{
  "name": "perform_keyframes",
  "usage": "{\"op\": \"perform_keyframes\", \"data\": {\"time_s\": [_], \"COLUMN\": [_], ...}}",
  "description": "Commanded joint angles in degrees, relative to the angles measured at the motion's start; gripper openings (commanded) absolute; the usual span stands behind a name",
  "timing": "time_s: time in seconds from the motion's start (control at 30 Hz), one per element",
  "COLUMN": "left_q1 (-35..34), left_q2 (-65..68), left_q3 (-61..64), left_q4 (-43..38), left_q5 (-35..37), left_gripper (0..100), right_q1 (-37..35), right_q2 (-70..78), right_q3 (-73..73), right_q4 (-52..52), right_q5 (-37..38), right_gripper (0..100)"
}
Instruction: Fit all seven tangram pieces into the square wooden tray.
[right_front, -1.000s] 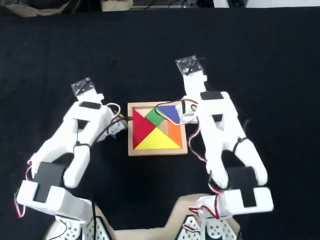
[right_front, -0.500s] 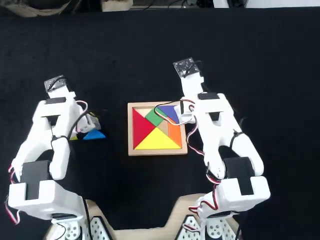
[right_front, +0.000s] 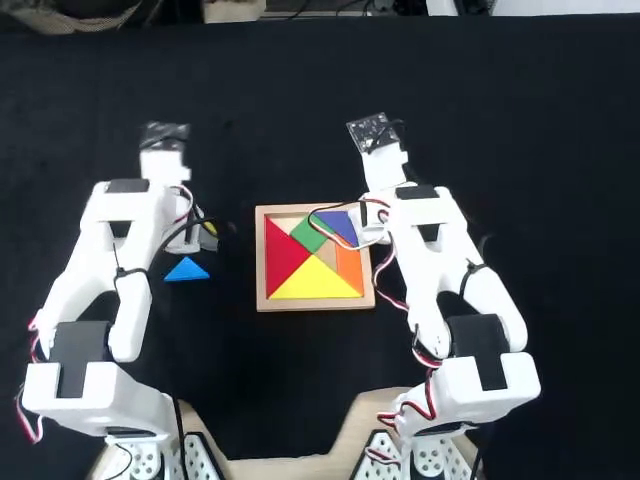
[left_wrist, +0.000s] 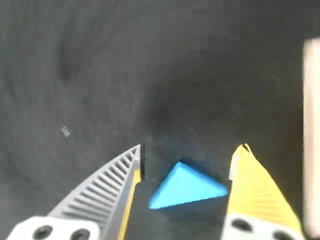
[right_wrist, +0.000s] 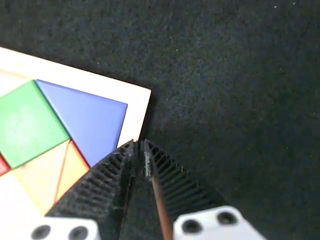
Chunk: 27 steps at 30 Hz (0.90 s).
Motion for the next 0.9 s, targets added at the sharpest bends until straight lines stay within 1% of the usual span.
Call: {"op": "perform_keyframes", "data": {"time_s": [0.0,0.07,0.1,0.2,0.27,0.33,0.47,0.63,0.87], "left_q1": [0.6,-0.7,-1.5,-2.8,-1.9,-0.4,2.3,2.9,2.3], "left_q2": [-1.0,-0.8,-0.7,0.0,1.1,1.9,3.4,3.2,3.0], "left_q3": [-9.5,-12.4,-13.5,-14.5,-13.1,-10.6,-6.1,-0.1,1.7], "left_q4": [10.5,14.2,14.5,14.8,15.0,14.9,14.2,6.9,6.4], "left_q5": [-33.1,-41.3,-44.3,-52.0,-56.4,-58.9,-61.4,-61.3,-61.4], "left_gripper": [29,29,29,29,29,29,29,29,29], "right_q1": [-0.8,-0.8,-0.8,-0.8,-0.8,-0.8,-0.8,-0.8,-0.8], "right_q2": [-0.2,-0.2,-0.2,-0.2,-0.2,-0.2,-0.2,-0.2,-0.2], "right_q3": [-0.2,-0.2,-0.2,-0.2,-0.2,-0.1,-0.3,-0.1,-0.2], "right_q4": [-1.0,-1.2,-1.2,-1.2,-1.2,-1.2,-1.3,-2.0,-2.0], "right_q5": [0.7,0.7,0.7,0.8,1.4,2.5,2.7,2.7,2.7], "right_gripper": [1.1,1.1,1.1,1.1,1.1,1.1,1.1,1.1,1.1]}}
